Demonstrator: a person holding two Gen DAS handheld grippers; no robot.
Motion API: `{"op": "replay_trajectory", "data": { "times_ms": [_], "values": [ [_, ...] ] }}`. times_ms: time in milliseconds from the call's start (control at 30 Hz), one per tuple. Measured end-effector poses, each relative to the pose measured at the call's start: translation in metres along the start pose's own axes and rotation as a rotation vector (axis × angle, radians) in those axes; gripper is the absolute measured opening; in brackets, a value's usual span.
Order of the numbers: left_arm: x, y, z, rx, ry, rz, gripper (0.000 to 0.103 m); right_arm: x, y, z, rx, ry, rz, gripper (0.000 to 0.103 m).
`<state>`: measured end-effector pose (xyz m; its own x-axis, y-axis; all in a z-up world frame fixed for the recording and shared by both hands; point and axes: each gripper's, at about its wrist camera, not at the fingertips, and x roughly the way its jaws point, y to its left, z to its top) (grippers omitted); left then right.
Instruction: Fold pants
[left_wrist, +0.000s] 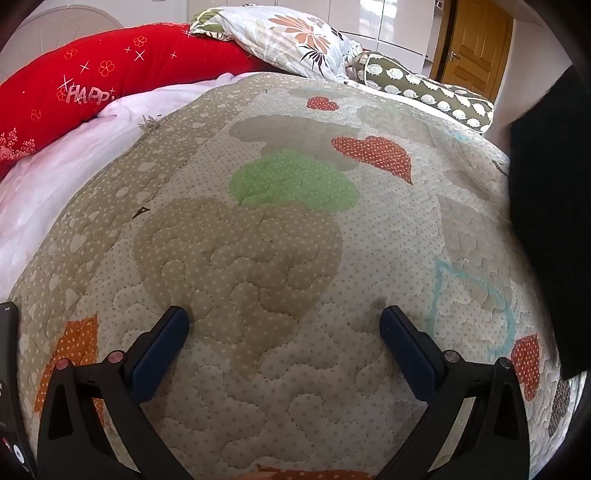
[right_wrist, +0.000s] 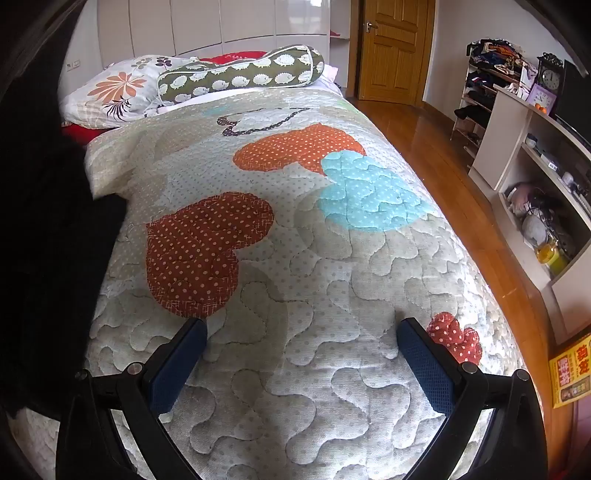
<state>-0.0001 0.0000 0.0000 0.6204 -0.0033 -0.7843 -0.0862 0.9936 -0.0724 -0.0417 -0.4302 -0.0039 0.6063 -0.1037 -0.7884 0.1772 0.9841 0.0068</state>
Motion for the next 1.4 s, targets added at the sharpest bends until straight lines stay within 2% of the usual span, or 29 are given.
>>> {"op": "replay_trajectory", "data": {
  "times_ms": [1400],
  "values": [
    [0.001, -0.0031, 0.0003, 0.014, 0.009, 0.022, 0.103, 0.0011, -0.0014, 0.0002, 0.0, 0.001, 0.001, 0.103]
  ]
}}
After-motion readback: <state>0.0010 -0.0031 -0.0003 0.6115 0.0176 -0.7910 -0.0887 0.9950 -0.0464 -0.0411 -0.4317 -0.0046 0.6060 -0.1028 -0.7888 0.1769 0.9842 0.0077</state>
